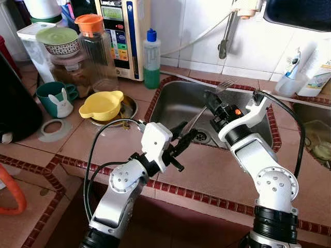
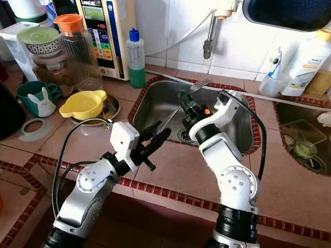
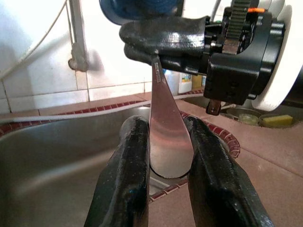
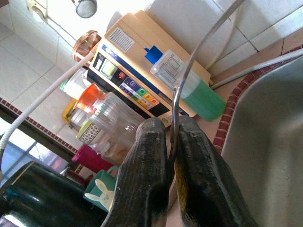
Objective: Kitchen organization
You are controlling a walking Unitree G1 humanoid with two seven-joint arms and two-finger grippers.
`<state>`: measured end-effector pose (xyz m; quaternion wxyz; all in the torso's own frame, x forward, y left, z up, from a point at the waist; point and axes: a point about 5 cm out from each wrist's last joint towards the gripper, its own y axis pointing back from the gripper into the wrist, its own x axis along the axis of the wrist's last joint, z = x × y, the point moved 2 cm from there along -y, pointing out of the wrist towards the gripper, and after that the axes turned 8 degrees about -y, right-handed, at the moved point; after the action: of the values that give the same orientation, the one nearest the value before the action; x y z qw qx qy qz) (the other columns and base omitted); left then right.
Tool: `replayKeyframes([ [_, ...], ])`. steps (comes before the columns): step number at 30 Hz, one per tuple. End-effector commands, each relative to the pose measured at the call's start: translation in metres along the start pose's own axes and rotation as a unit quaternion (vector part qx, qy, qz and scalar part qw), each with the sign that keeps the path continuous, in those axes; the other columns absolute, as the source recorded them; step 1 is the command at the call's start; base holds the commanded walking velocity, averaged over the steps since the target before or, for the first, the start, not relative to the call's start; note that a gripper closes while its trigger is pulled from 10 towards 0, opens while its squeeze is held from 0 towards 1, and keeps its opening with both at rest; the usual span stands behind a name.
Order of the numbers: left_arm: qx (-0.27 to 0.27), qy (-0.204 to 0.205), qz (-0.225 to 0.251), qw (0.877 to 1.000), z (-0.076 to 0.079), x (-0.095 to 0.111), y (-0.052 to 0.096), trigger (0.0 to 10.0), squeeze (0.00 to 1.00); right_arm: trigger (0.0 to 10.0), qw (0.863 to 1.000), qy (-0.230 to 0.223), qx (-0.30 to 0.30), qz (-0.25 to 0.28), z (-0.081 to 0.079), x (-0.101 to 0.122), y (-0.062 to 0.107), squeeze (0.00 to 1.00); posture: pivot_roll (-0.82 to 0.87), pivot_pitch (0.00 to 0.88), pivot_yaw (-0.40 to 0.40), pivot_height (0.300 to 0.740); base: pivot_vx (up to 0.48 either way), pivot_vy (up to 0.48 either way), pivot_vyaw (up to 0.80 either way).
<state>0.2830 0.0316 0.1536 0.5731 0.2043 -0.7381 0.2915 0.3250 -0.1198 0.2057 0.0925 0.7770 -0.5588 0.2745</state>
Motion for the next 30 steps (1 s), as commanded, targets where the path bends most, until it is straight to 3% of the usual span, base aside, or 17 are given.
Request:
replayKeyframes([
  [1,0.003,-0.018,0.023,1.0,-0.0044,0.012,-0.002,10.0,0.0,0.0,0.998,0.016,-0.053,0.024,0.0186,0.0087,0.005,0.0,0.01,0.008,-0.002,0.74,0.0,0.0,0.0],
  [30,0.005,-0.017,0.023,1.0,-0.0049,0.0118,-0.0019,10.0,0.0,0.0,0.998,0.021,-0.058,0.028,0.02,0.0102,0.0049,0.0,0.01,0.008,-0.002,0.74,0.0,0.0,0.0],
])
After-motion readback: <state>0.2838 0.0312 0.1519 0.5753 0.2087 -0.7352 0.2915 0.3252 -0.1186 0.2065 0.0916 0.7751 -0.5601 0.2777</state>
